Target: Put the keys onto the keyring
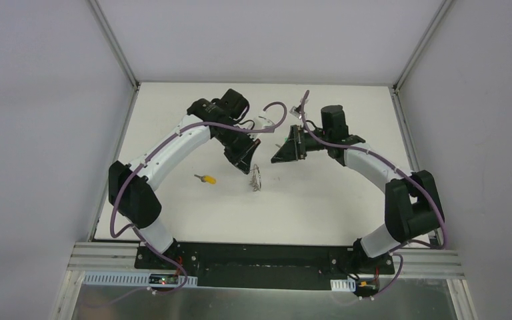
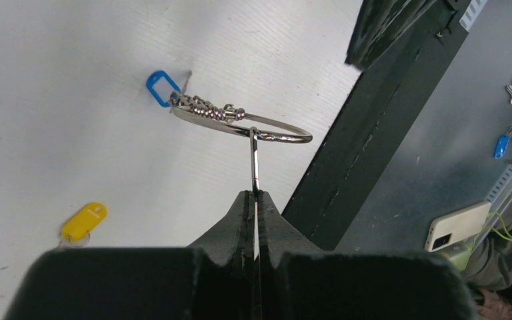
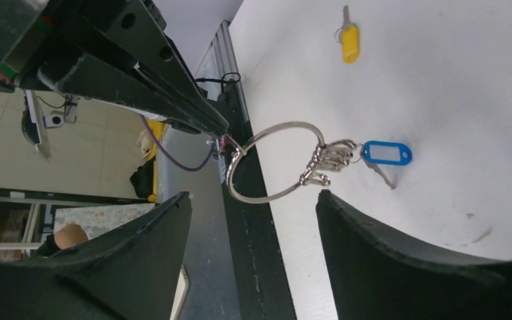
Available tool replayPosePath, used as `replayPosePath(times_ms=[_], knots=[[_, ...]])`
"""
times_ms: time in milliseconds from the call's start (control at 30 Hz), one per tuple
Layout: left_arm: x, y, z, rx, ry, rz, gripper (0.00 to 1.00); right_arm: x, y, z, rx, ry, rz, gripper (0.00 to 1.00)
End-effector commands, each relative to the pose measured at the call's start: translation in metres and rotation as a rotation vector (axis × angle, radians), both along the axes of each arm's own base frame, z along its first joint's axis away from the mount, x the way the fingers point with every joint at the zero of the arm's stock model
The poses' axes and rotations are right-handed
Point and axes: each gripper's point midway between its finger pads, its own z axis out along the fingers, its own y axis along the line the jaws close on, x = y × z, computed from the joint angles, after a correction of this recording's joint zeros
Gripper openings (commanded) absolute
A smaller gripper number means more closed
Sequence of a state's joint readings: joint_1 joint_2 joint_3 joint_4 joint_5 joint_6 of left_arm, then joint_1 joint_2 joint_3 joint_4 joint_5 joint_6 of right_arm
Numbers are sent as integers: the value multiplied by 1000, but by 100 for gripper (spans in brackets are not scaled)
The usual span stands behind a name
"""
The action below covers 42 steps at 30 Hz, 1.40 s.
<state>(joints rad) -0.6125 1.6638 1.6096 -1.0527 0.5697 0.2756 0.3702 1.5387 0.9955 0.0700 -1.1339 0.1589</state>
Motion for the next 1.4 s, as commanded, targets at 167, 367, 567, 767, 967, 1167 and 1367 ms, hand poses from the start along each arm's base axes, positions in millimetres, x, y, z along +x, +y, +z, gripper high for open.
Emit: replayPosePath(times_ms=[167,367,567,767,967,1167,1367], knots=[[-8,-17,31,-85,-67,-16,0,-15,26,6,71,88,114,65],[-7,-17,29,-85,-90,-2,0,-22,37,5,104,171,169,58],[-5,-13,23,-60,-112,1,0,-24,45,6,136,246,201,49],[-2,-10,18,-31,-143,-1,0,-26,50,5,143,275,217,45],[0,-9,15,-14,-159,1,0,-30,53,-1,139,299,234,39],[0,-9,14,-12,-159,0,0,-30,54,-6,137,309,238,34],[-1,-8,11,-9,-154,-3,0,-30,54,-8,137,310,239,27]])
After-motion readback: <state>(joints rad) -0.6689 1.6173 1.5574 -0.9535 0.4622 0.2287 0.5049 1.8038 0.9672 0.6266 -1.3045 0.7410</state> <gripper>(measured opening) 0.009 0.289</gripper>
